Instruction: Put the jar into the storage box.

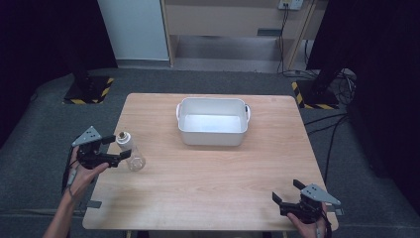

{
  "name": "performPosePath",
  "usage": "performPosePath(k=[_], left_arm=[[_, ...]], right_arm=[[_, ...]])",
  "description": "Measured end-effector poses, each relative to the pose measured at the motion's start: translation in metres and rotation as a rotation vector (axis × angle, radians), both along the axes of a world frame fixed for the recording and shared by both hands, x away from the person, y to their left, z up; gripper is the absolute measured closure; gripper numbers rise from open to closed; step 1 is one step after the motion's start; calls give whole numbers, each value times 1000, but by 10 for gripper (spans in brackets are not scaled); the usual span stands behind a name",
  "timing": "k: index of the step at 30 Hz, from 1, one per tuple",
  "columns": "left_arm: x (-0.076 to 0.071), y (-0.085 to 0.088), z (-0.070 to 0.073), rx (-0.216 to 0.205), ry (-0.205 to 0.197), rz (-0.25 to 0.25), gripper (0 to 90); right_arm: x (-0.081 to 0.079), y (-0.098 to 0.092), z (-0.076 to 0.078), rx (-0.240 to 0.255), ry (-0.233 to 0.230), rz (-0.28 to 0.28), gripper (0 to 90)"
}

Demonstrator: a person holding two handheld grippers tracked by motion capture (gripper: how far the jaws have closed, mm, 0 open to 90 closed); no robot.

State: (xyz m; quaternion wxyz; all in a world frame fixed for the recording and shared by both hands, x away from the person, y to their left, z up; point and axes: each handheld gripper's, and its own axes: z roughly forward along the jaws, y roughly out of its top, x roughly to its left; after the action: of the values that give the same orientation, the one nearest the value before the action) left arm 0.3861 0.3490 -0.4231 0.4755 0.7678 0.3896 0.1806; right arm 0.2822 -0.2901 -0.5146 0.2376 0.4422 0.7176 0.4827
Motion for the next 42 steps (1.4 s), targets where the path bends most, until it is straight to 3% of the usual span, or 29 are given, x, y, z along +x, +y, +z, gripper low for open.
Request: performPosePath(k=[5,10,12,15,16,31,42], left_arm=[[9,-4,-1,5,29,-3,77],[15,-5,-2,21,41,-6,146],[18,-4,-3,27,46,-6,218],[21,-6,-4,65,50,-2,405],[22,-8,-4,76,51,-7,421],[22,-17,-2,98,43,-30,429],[24,-33,7,87,35,-90,429]], right_arm=[[0,1,0,-3,-1,3,33],[0,1,0,-3,-1,2,33],[0,1,0,-3,-1,3,33],[0,1,0,-5,-1,3,33],[0,1,0,-6,-1,4,34],[0,1,0,-3,-1,4,34],[0,1,0,-1,-1,4,34]])
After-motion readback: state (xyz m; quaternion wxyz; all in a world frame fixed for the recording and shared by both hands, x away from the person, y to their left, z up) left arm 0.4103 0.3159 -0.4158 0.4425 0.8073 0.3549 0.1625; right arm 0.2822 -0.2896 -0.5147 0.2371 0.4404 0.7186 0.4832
